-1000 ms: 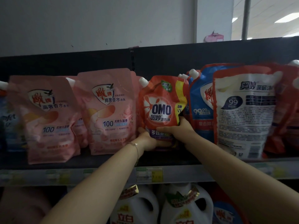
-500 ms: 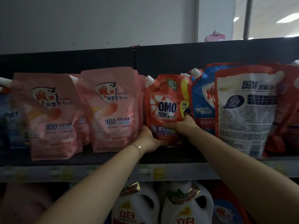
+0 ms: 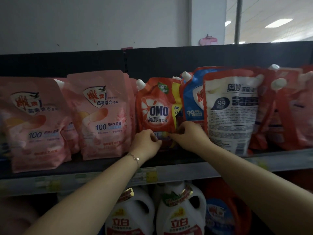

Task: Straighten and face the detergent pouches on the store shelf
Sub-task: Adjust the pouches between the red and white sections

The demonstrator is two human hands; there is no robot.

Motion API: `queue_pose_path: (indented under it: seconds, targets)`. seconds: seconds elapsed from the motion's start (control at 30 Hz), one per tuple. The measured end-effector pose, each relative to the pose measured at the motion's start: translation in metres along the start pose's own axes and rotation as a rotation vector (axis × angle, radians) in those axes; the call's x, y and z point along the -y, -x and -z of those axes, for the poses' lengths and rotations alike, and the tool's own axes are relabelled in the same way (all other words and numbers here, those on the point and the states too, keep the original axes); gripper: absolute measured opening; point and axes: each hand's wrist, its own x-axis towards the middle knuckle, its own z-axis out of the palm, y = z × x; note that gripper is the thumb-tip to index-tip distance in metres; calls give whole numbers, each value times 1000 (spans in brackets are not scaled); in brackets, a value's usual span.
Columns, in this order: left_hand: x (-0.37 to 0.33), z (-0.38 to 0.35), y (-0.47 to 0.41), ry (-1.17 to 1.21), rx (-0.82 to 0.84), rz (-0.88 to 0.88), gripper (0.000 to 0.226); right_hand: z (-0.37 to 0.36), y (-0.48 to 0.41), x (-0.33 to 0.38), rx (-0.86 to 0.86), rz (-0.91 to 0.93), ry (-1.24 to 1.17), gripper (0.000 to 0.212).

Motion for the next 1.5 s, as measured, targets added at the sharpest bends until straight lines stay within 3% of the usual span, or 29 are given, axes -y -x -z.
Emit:
queue_pose_path:
  seconds: [0.17,0.4,0.47,0.6,0.73,0.8,0.9,1.03,1.1,1.2,1.27,1.3,1.4,1.5]
  targets:
    - [-28,-19,3,140,93,-142,13,20,21,-11,-153,92,277,24]
    - [-79,-52,9,441,380,-215,24,47,41,-33,-241,120,443,29]
    - [-89,-64,5,497,364,-235,28,56,45,-41,-280,116,435,32]
    - [-109,-79,4,556,317,-269,57,73,50,-57,-352,66,467,35]
    - [-121,-94,3,719,247,-162,48,82,57,-71,-426,55,519,27]
    - [-125,-97,5,712,216,-142,32,81,59,-75,-444,56,525,29]
    - [-127,-100,6,666,133,-134,8,79,60,-75,-425,10,469,47]
    - [-126,-99,11,645,87,-167,12,77,62,-68,-413,-39,389,59]
    - [-128,-100,13,568,108,-103,25,76,63,-63,-422,-65,329,69]
    - [-128,-96,20,861,239,-83,40,71,58,-53,-425,-137,124,82]
    - [-140,-87,32,941,252,-47,34,65,50,-45,-415,-220,-37,98]
    - [-143,-86,36,944,242,-35,31,60,46,-40,-409,-273,-100,108]
    - [-133,-71,41,1097,35,112,52,44,28,-25,-402,-449,-205,134]
    - [-137,-60,40,1072,120,194,51,33,13,-18,-491,-562,-256,133]
